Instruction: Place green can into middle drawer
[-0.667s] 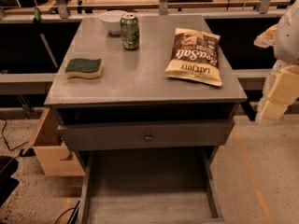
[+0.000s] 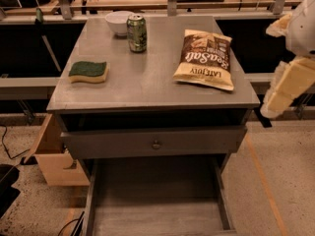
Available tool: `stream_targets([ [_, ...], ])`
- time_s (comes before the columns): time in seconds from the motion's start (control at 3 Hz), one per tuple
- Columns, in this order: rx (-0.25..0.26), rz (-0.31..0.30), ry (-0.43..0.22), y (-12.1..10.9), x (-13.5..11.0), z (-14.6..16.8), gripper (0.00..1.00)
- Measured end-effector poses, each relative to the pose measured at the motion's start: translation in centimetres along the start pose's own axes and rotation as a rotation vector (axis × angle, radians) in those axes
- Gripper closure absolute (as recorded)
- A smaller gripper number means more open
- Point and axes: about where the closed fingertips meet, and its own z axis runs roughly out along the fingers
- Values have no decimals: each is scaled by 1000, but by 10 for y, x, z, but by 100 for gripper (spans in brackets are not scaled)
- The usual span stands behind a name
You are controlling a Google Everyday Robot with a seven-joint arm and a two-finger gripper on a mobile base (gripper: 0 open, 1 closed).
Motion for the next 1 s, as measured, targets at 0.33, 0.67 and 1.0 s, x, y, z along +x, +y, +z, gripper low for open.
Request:
stream_targets([
  [0.33,107,99,-198,-55,-11,7,0],
  [0.67,161,215,-445,-94,-32,21,0],
  [1.0,224,281,-668,-134,-60,27,0],
])
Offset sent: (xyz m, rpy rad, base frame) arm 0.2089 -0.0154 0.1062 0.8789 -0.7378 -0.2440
